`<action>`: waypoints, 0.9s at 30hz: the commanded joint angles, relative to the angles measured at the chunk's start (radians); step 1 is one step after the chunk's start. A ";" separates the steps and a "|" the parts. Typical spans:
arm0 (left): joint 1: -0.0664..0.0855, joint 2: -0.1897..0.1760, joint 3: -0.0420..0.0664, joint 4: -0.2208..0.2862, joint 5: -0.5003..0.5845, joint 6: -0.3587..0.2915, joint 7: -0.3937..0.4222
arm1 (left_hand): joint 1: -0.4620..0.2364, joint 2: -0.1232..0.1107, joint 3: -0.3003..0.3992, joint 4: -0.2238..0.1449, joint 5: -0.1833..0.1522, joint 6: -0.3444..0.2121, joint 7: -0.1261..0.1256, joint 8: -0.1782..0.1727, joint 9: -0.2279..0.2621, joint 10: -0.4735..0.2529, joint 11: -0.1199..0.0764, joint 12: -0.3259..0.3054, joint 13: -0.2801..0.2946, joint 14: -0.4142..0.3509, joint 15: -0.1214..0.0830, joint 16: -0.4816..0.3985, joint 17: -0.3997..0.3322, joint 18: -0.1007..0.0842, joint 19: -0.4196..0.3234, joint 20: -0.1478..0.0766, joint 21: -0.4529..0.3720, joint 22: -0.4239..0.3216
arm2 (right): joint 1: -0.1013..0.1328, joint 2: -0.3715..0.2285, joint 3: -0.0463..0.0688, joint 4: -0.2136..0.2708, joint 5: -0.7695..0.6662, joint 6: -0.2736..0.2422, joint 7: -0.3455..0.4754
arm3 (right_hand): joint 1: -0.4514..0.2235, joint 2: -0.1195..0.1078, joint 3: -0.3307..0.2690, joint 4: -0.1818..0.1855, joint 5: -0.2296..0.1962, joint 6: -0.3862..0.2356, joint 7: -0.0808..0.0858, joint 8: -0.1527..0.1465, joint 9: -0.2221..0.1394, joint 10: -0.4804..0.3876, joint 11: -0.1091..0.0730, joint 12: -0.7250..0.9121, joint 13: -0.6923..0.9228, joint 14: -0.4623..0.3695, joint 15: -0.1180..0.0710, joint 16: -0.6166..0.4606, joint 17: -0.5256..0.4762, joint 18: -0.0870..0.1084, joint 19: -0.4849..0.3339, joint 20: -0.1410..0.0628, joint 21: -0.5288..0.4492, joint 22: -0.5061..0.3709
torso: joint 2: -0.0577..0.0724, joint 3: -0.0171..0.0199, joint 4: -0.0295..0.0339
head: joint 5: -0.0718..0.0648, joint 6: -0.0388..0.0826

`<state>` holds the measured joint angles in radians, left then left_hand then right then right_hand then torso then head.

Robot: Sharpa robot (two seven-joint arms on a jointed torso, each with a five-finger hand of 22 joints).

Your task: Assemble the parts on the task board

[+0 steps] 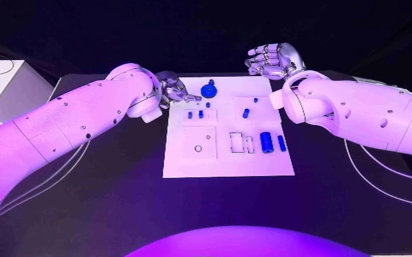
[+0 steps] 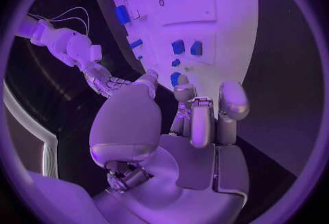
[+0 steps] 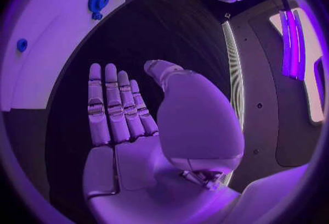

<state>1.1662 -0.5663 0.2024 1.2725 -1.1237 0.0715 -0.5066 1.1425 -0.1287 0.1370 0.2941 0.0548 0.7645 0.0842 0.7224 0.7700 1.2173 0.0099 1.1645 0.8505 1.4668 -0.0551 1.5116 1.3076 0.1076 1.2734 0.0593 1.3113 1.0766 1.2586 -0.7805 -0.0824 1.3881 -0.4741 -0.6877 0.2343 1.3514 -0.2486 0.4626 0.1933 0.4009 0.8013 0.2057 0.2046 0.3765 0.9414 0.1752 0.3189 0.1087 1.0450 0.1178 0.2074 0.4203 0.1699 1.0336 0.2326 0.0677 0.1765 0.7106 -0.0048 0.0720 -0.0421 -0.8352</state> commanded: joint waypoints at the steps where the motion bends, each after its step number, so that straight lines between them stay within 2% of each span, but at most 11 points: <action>1: -0.001 0.001 0.006 0.010 0.036 -0.040 0.046 | 0.045 0.022 -0.002 0.000 -0.001 -0.018 0.009 -0.015 -0.013 -0.061 0.009 -0.050 -0.077 0.054 0.012 -0.020 0.108 0.009 -0.037 0.005 -0.032 -0.048 | 0.000 0.000 0.000 0.000 -0.001 0.013 0.013 | -0.010 0.002 0.000 -0.008 0.005 -0.006 0.043 -0.004 -0.002 0.000 0.007 -0.006 -0.001 -0.001 0.009 -0.007 -0.001 0.013 -0.008 0.001 -0.004 -0.001 | 0.002 -0.0012 -0.0021 | 0.001 0.004; 4: 0.000 0.007 0.009 0.006 0.052 -0.054 0.108 | 0.233 0.061 0.134 -0.016 -0.003 -0.045 0.022 -0.050 -0.052 -0.171 0.017 -0.135 -0.199 0.022 0.019 -0.057 0.037 0.023 -0.088 0.012 -0.076 -0.114 | -0.001 0.000 0.000 0.000 -0.001 0.012 0.014 | -0.010 0.002 0.000 -0.008 0.005 -0.006 0.043 -0.004 -0.002 0.000 0.007 -0.006 -0.001 -0.001 0.009 -0.007 -0.001 0.013 -0.008 0.001 -0.004 -0.001 | 0.002 -0.0012 -0.0012 | -0.001 0.006; 7: 0.000 0.017 0.004 -0.005 0.038 -0.076 0.183 | 0.348 -0.009 0.321 -0.010 0.000 -0.046 0.044 -0.085 -0.105 -0.273 0.038 -0.210 -0.268 -0.061 0.039 -0.142 -0.106 0.055 -0.219 0.026 -0.196 -0.285 | -0.001 0.000 0.000 0.000 -0.001 0.012 0.014 | -0.010 0.002 0.000 -0.008 0.005 -0.006 0.043 -0.004 -0.002 0.000 0.007 -0.006 -0.001 -0.001 0.009 -0.007 -0.001 0.013 -0.008 0.001 -0.004 -0.001 | 0.002 -0.0011 0.0000 | -0.002 0.008; 8: 0.000 0.019 0.003 -0.008 0.033 -0.081 0.195 | 0.351 -0.011 0.328 -0.011 0.000 -0.047 0.044 -0.087 -0.107 -0.276 0.039 -0.213 -0.270 -0.063 0.039 -0.143 -0.108 0.056 -0.221 0.027 -0.198 -0.288 | -0.001 0.000 0.000 0.000 -0.001 0.012 0.014 | -0.010 0.002 0.000 -0.008 0.005 -0.006 0.043 -0.004 -0.002 0.000 0.007 -0.006 -0.001 -0.001 0.009 -0.007 -0.001 0.013 -0.008 0.001 -0.004 -0.001 | 0.002 -0.0011 0.0000 | -0.002 0.008; 9: 0.000 0.025 -0.002 -0.015 0.017 -0.095 0.228 | 0.372 -0.041 0.404 -0.014 -0.001 -0.046 0.062 -0.102 -0.130 -0.300 0.061 -0.240 -0.295 -0.086 0.054 -0.159 -0.139 0.062 -0.252 0.035 -0.226 -0.325 | -0.001 0.000 0.000 0.000 -0.001 0.012 0.014 | -0.010 0.002 0.000 -0.008 0.005 -0.006 0.043 -0.004 -0.002 0.000 0.007 -0.006 -0.001 -0.001 0.009 -0.007 -0.001 0.013 -0.008 0.001 -0.004 -0.001 | 0.002 -0.0014 -0.0001 | -0.003 0.009; 10: 0.000 0.030 -0.006 -0.021 0.002 -0.108 0.253 | 0.385 -0.071 0.458 -0.027 -0.001 -0.043 0.066 -0.112 -0.149 -0.317 0.059 -0.263 -0.319 -0.128 0.060 -0.193 -0.199 0.075 -0.305 0.043 -0.268 -0.386 | -0.001 0.000 0.000 0.000 -0.001 0.012 0.014 | -0.010 0.002 0.000 -0.008 0.005 -0.006 0.043 -0.004 -0.002 0.000 0.007 -0.006 -0.001 -0.001 0.009 -0.007 -0.001 0.013 -0.008 0.001 -0.004 -0.001 | 0.003 -0.0019 -0.0005 | -0.004 0.011; 12: 0.000 0.041 -0.020 -0.035 -0.035 -0.138 0.308 | 0.385 -0.107 0.529 -0.055 0.001 -0.040 0.075 -0.128 -0.182 -0.333 0.072 -0.299 -0.363 -0.180 0.069 -0.228 -0.265 0.076 -0.325 0.052 -0.276 -0.387 | -0.001 0.001 0.000 0.000 -0.001 0.011 0.014 | -0.010 0.002 0.000 -0.008 0.005 -0.006 0.043 -0.004 -0.002 0.000 0.007 -0.006 -0.002 -0.001 0.009 -0.008 -0.002 0.013 -0.008 0.001 -0.003 -0.003 | 0.003 -0.0028 -0.0004 | -0.005 0.013; 14: 0.000 0.054 -0.036 -0.052 -0.085 -0.165 0.361 | 0.381 -0.122 0.546 -0.074 -0.001 -0.049 0.077 -0.141 -0.199 -0.341 0.073 -0.315 -0.382 -0.188 0.070 -0.230 -0.278 0.076 -0.329 0.055 -0.271 -0.383 | -0.001 0.001 0.000 -0.001 -0.001 0.011 0.014 | -0.010 0.002 0.000 -0.008 0.005 -0.006 0.043 -0.004 -0.002 0.000 0.007 -0.006 -0.002 -0.001 0.009 -0.008 -0.002 0.013 -0.008 0.001 -0.003 -0.003 | 0.002 -0.0027 -0.0007 | -0.006 0.016; 16: 0.000 0.068 -0.051 -0.068 -0.138 -0.185 0.406 | 0.364 -0.142 0.554 -0.088 -0.001 -0.059 0.083 -0.162 -0.224 -0.369 0.082 -0.354 -0.417 -0.263 0.079 -0.288 -0.374 0.075 -0.353 0.061 -0.280 -0.384 | -0.001 0.002 0.000 -0.003 -0.001 0.011 0.015 | -0.010 0.002 0.000 -0.008 0.005 -0.006 0.043 -0.004 -0.002 0.000 0.007 -0.006 -0.002 -0.001 0.009 -0.008 -0.002 0.013 -0.008 0.001 -0.003 -0.003 | 0.003 -0.0027 -0.0010 | -0.006 0.019; 20: 0.000 0.093 -0.077 -0.100 -0.229 -0.208 0.452 | 0.337 -0.156 0.543 -0.100 -0.001 -0.066 0.090 -0.189 -0.255 -0.395 0.095 -0.396 -0.457 -0.298 0.090 -0.307 -0.419 0.075 -0.371 0.072 -0.289 -0.387 | -0.001 0.003 0.000 -0.004 -0.001 0.011 0.015 | -0.010 0.002 0.000 -0.008 0.005 -0.006 0.043 -0.004 -0.002 0.000 0.007 -0.006 -0.002 -0.001 0.009 -0.008 -0.002 0.013 -0.008 0.001 -0.003 -0.003 | 0.004 -0.0022 -0.0014 | -0.007 0.024; 27: -0.001 0.137 -0.103 -0.149 -0.335 -0.262 0.451 | 0.304 -0.161 0.502 -0.117 -0.002 -0.064 0.097 -0.214 -0.297 -0.428 0.108 -0.453 -0.518 -0.315 0.102 -0.309 -0.466 0.077 -0.369 0.085 -0.305 -0.398 | -0.001 0.007 0.000 -0.005 -0.001 0.012 0.015 | -0.009 0.003 0.001 -0.010 0.006 -0.006 0.043 -0.005 -0.002 0.000 0.007 -0.007 -0.004 -0.001 0.009 -0.010 -0.003 0.013 -0.009 0.002 -0.003 -0.004 | 0.006 -0.0019 -0.0043 | -0.009 0.032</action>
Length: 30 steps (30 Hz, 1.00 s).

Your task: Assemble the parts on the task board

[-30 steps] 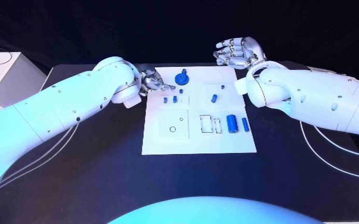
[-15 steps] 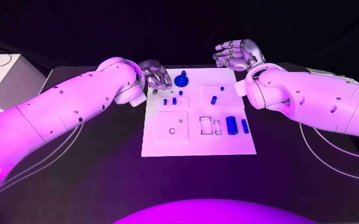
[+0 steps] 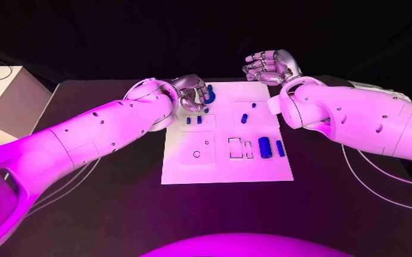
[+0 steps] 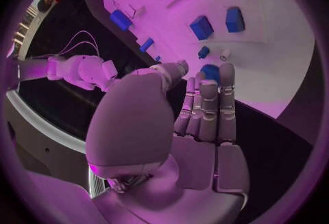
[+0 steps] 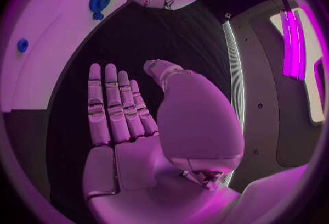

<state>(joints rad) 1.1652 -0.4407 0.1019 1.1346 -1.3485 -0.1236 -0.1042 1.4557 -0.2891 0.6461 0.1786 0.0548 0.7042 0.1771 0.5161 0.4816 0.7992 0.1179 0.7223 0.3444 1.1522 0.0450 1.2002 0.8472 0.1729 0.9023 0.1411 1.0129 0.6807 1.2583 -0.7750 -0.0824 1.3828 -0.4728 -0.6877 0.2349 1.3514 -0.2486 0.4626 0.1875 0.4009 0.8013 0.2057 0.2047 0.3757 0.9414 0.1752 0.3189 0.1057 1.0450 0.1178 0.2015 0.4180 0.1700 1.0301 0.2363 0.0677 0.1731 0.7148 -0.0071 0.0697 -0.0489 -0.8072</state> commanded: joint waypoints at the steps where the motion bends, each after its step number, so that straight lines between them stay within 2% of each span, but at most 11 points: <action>1: 0.000 0.016 -0.004 -0.016 -0.118 -0.071 0.046 | -0.010 0.000 -0.008 -0.003 -0.002 -0.003 0.004 -0.009 -0.012 -0.012 0.000 -0.015 -0.017 -0.001 0.002 0.002 -0.011 0.012 0.004 0.004 -0.007 -0.003 | 0.000 0.002 0.000 0.000 -0.002 0.012 0.015 | -0.009 0.003 0.001 -0.004 0.006 -0.006 0.043 -0.005 -0.001 0.000 0.007 -0.007 -0.001 -0.001 0.009 -0.004 -0.001 0.013 -0.005 -0.002 -0.003 -0.001 | 0.002 0.0003 -0.0018 | -0.003 0.004; 6: 0.000 0.043 -0.009 -0.048 -0.146 -0.062 0.032 | -0.013 0.001 -0.013 -0.013 -0.001 0.004 0.003 -0.022 -0.036 -0.026 0.004 -0.047 -0.053 -0.009 0.005 0.000 -0.048 0.012 0.011 0.006 -0.010 -0.007 | 0.000 0.005 0.000 0.000 -0.002 0.012 0.015 | -0.009 0.003 0.001 -0.005 0.007 -0.006 0.043 -0.005 -0.001 0.000 0.007 -0.007 -0.002 -0.001 0.010 -0.004 -0.002 0.013 -0.006 -0.002 -0.003 -0.002 | 0.006 0.0016 -0.0048 | -0.001 0.008; 13: 0.000 0.066 -0.014 -0.070 -0.172 -0.008 0.004 | -0.018 -0.001 -0.014 -0.018 -0.001 0.023 -0.007 -0.040 -0.061 -0.028 0.001 -0.073 -0.084 -0.002 0.003 0.016 -0.058 0.012 0.016 0.005 -0.008 -0.007 | 0.000 0.006 0.000 0.003 -0.002 0.012 0.015 | -0.009 0.003 0.001 -0.005 0.007 -0.006 0.043 -0.005 -0.001 0.000 0.007 -0.007 -0.002 -0.001 0.010 -0.004 -0.002 0.013 -0.006 -0.002 -0.003 -0.002 | 0.008 0.0018 -0.0055 | -0.005 0.005; 30: -0.004 0.077 -0.016 -0.079 -0.191 0.044 -0.029 | -0.030 0.001 -0.025 -0.019 -0.002 0.050 -0.005 -0.056 -0.083 -0.010 0.003 -0.083 -0.108 0.026 0.005 0.058 -0.037 0.012 0.025 0.006 0.000 -0.004 | 0.000 0.004 0.001 0.008 -0.002 0.011 0.015 | -0.008 0.004 0.002 -0.006 0.011 -0.006 0.044 -0.006 -0.001 0.000 0.007 -0.007 -0.004 0.000 0.010 -0.006 -0.003 0.014 -0.006 -0.002 -0.003 -0.004 | 0.005 0.0007 -0.0045 | -0.008 0.000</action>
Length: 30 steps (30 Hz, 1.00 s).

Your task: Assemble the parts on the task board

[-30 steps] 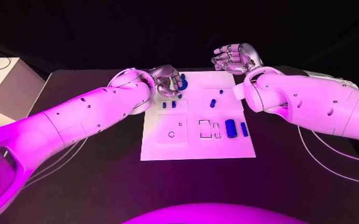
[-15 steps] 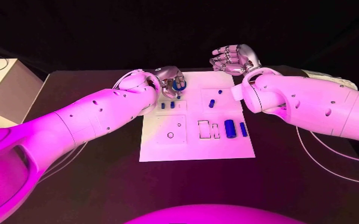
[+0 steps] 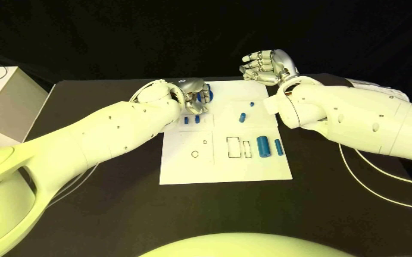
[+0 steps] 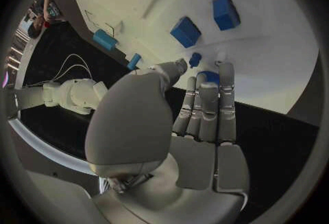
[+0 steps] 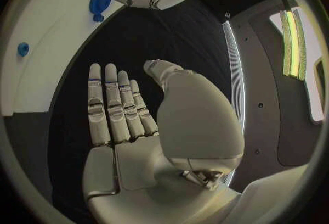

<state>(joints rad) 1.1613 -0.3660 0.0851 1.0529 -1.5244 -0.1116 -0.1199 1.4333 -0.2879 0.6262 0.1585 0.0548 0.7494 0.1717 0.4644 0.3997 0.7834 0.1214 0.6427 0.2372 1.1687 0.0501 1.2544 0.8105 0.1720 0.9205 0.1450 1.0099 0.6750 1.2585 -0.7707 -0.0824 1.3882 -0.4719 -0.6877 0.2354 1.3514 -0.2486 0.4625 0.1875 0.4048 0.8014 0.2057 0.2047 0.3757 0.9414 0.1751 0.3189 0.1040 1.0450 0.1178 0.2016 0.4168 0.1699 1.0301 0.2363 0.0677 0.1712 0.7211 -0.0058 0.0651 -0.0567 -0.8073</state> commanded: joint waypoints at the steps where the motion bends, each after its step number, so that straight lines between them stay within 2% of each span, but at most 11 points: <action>1: -0.001 0.002 0.000 0.003 -0.015 0.033 -0.015 | -0.009 0.000 -0.006 0.002 -0.002 0.007 0.001 -0.005 -0.003 0.008 0.000 -0.004 -0.002 0.010 0.000 0.006 0.000 0.013 0.007 0.002 0.004 0.002 | 0.000 0.000 0.001 0.002 -0.003 0.011 0.015 | -0.008 0.004 0.002 -0.006 0.007 -0.006 0.044 -0.006 -0.001 0.000 0.007 -0.007 -0.002 0.000 0.010 -0.006 -0.002 0.014 -0.006 -0.002 -0.003 -0.002 | -0.001 -0.0006 0.0001 | 0.000 0.000; 6: -0.001 0.000 0.000 0.004 -0.013 0.036 -0.021 | -0.010 0.002 -0.005 0.003 -0.001 0.017 0.003 -0.008 -0.008 0.017 -0.001 -0.005 -0.007 0.016 0.000 0.015 0.004 0.013 0.009 0.003 0.006 0.003 | 0.000 -0.001 0.001 0.002 -0.003 0.011 0.015 | -0.008 0.004 0.002 -0.006 0.007 -0.006 0.044 -0.006 -0.001 0.000 0.007 -0.007 -0.002 0.000 0.010 -0.006 -0.002 0.014 -0.006 -0.002 -0.003 -0.002 | 0.000 -0.0016 0.0012 | -0.003 0.000; 19: -0.003 -0.002 0.000 0.007 -0.010 0.047 -0.027 | 0.006 0.010 0.021 -0.006 -0.001 0.052 -0.001 -0.018 -0.024 0.052 -0.006 -0.009 -0.024 0.034 -0.004 0.048 0.022 0.013 0.015 -0.001 0.020 0.010 | 0.000 0.000 0.001 0.002 -0.003 0.012 0.015 | -0.008 0.004 0.002 -0.006 0.007 -0.006 0.044 -0.006 -0.001 0.000 0.007 -0.007 -0.002 0.000 0.010 -0.006 -0.002 0.014 -0.006 -0.002 -0.003 -0.002 | 0.000 -0.0008 0.0012 | -0.003 0.000; 30: -0.013 0.009 0.000 -0.012 0.000 0.027 -0.021 | 0.022 0.019 0.057 -0.023 -0.001 0.071 -0.003 -0.035 -0.040 0.083 -0.012 -0.018 -0.040 0.045 -0.010 0.070 0.027 0.013 0.017 -0.007 0.040 0.023 | 0.000 0.000 0.001 0.003 -0.003 0.012 0.016 | -0.008 0.005 0.002 -0.007 0.010 -0.006 0.044 -0.006 -0.001 0.000 0.007 -0.007 -0.004 0.001 0.010 -0.007 -0.003 0.014 -0.006 -0.001 -0.002 -0.004 | 0.001 0.0003 -0.0006 | -0.005 -0.002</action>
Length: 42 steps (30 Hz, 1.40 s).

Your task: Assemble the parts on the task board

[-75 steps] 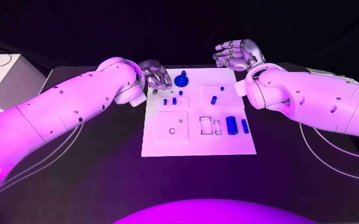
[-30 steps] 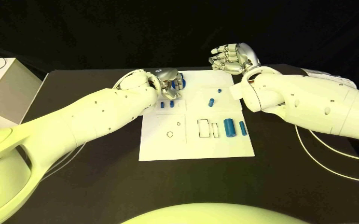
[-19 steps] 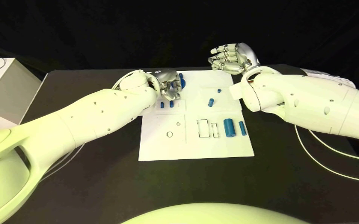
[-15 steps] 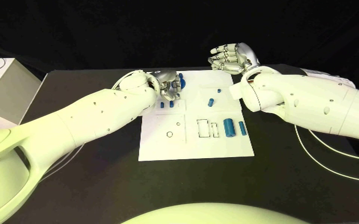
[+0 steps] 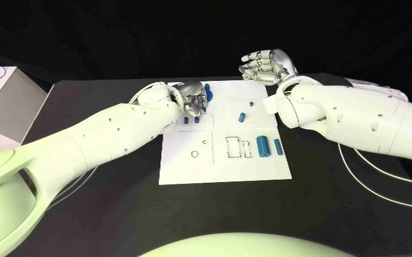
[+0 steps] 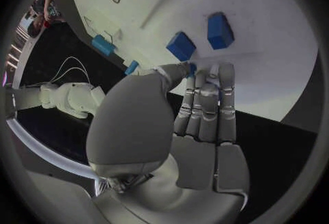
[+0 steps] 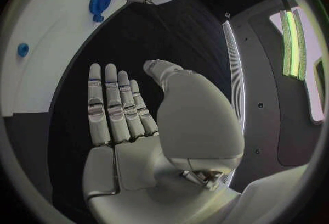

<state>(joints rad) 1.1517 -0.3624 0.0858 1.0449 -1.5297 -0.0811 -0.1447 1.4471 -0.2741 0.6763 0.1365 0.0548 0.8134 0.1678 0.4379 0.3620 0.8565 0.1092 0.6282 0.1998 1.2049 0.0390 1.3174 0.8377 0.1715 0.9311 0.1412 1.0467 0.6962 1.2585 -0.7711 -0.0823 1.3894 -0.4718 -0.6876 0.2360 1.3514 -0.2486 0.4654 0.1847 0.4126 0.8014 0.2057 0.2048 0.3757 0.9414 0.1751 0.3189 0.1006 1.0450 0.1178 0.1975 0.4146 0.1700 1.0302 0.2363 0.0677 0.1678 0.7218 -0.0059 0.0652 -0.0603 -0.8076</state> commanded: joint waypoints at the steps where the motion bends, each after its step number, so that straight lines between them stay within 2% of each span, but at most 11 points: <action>1: -0.004 0.006 0.000 -0.005 0.007 -0.004 0.005 | 0.008 0.005 0.008 -0.002 -0.001 0.006 0.001 -0.009 -0.003 0.011 0.000 -0.004 -0.004 0.010 0.001 0.008 0.001 0.014 0.006 -0.003 0.005 0.003 | 0.000 0.000 0.000 0.002 -0.003 0.012 0.015 | -0.008 0.005 -0.001 -0.004 0.002 -0.006 0.044 -0.006 -0.001 0.000 0.007 -0.007 -0.001 0.001 0.010 -0.003 -0.001 0.014 -0.006 -0.001 -0.002 -0.001 | 0.000 0.0007 -0.0009 | -0.002 -0.002; 14: -0.007 0.016 -0.001 -0.021 0.018 0.006 0.011 | 0.008 0.010 0.019 -0.007 -0.001 0.015 -0.001 -0.018 -0.009 0.027 -0.003 -0.009 -0.011 0.018 -0.002 0.019 0.008 0.014 0.005 -0.004 0.014 0.009 | 0.000 0.002 0.001 0.002 -0.003 0.014 0.015 | -0.008 0.005 -0.001 -0.004 0.002 -0.006 0.044 -0.006 -0.001 0.000 0.007 -0.007 -0.001 0.001 0.010 -0.003 -0.001 0.014 -0.006 -0.001 -0.002 -0.001 | 0.000 0.0009 0.0004 | -0.004 -0.006; 18: -0.007 0.017 -0.001 -0.022 0.021 0.009 0.018 | 0.008 0.017 0.026 -0.013 -0.002 0.036 -0.005 -0.021 -0.012 0.049 -0.008 -0.015 -0.018 0.029 -0.006 0.031 0.017 0.014 0.003 -0.006 0.024 0.015 | 0.000 0.002 0.001 0.002 -0.003 0.015 0.015 | -0.008 0.005 -0.001 -0.004 0.002 -0.006 0.044 -0.006 -0.001 0.000 0.007 -0.007 -0.001 0.001 0.010 -0.003 -0.001 0.014 -0.006 -0.001 -0.002 -0.001 | -0.001 0.0000 0.0003 | -0.004 -0.007; 22: -0.007 0.017 -0.001 -0.022 0.023 0.009 0.026 | 0.022 0.040 0.042 -0.038 -0.001 0.102 -0.022 -0.013 -0.008 0.116 -0.029 -0.021 -0.024 0.059 -0.024 0.053 0.048 0.010 0.019 -0.019 0.057 0.050 | 0.000 0.003 0.001 0.002 -0.003 0.015 0.015 | -0.008 0.005 -0.001 -0.004 0.002 -0.006 0.044 -0.006 -0.001 0.000 0.007 -0.007 -0.001 0.001 0.010 -0.003 -0.001 0.014 -0.006 -0.001 -0.002 -0.001 | -0.002 0.0007 -0.0001 | -0.005 -0.007; 24: -0.007 0.016 -0.001 -0.023 0.025 0.003 0.030 | 0.027 0.050 0.051 -0.050 -0.001 0.123 -0.025 -0.016 -0.008 0.138 -0.034 -0.031 -0.028 0.069 -0.030 0.059 0.057 0.007 0.028 -0.025 0.074 0.068 | 0.000 0.003 0.001 0.002 -0.003 0.015 0.015 | -0.008 0.005 -0.001 -0.004 0.002 -0.006 0.044 -0.006 -0.001 0.000 0.007 -0.007 -0.001 0.001 0.010 -0.003 -0.001 0.014 -0.006 -0.001 -0.002 -0.001 | -0.002 0.0006 0.0002 | -0.005 -0.007; 29: -0.008 0.014 -0.001 -0.025 0.033 -0.025 0.039 | 0.023 0.059 0.069 -0.070 0.000 0.146 -0.027 -0.036 -0.011 0.167 -0.034 -0.066 -0.037 0.079 -0.032 0.061 0.054 0.005 0.032 -0.030 0.097 0.089 | 0.000 0.003 0.001 0.002 -0.003 0.016 0.015 | -0.009 0.005 0.000 -0.005 0.004 -0.005 0.044 -0.007 -0.001 0.001 0.007 -0.006 -0.003 0.002 0.010 -0.005 -0.002 0.014 -0.006 -0.001 -0.002 -0.003 | -0.001 0.0001 0.0005 | -0.006 -0.006; 32: -0.008 0.013 -0.001 -0.025 0.039 -0.047 0.043 | 0.011 0.058 0.082 -0.083 0.000 0.155 -0.022 -0.062 -0.015 0.191 -0.031 -0.118 -0.051 0.088 -0.030 0.063 0.055 0.003 0.036 -0.029 0.114 0.105 | 0.000 0.003 0.001 0.001 -0.003 0.016 0.015 | -0.009 0.005 0.000 -0.005 0.004 -0.005 0.044 -0.007 -0.001 0.001 0.007 -0.006 -0.003 0.002 0.010 -0.005 -0.002 0.014 -0.006 -0.001 -0.002 -0.003 | -0.001 0.0000 0.0006 | -0.007 -0.005; 42: -0.014 0.001 0.000 -0.011 0.065 -0.107 0.054 | 0.000 0.058 0.089 -0.094 0.000 0.162 -0.018 -0.086 -0.015 0.214 -0.027 -0.171 -0.060 0.099 -0.027 0.069 0.062 0.000 0.047 -0.028 0.129 0.123 | 0.000 0.003 0.001 0.001 -0.003 0.016 0.015 | -0.009 0.005 0.000 -0.005 0.004 -0.005 0.044 -0.007 -0.001 0.001 0.007 -0.006 -0.003 0.002 0.010 -0.005 -0.002 0.014 -0.006 -0.001 -0.002 -0.003 | -0.002 -0.0005 -0.0001 | -0.008 0.000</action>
<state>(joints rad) 1.1384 -0.3616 0.0856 1.0284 -1.4868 -0.1467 -0.1087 1.4559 -0.2151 0.7642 0.0478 0.0499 0.9706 0.1467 0.3571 0.3451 1.0639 0.0805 0.4597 0.1388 1.2956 0.0127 1.3824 0.8997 0.1705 0.9724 0.1145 1.1726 0.8185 1.2586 -0.7689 -0.0823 1.3893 -0.4714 -0.6856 0.2366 1.3475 -0.2447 0.4653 0.1848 0.4125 0.8014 0.2057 0.2048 0.3757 0.9414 0.1752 0.3189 0.0984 1.0486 0.1214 0.1975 0.4129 0.1700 1.0302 0.2362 0.0677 0.1654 0.7202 -0.0058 0.0657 -0.0678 -0.8092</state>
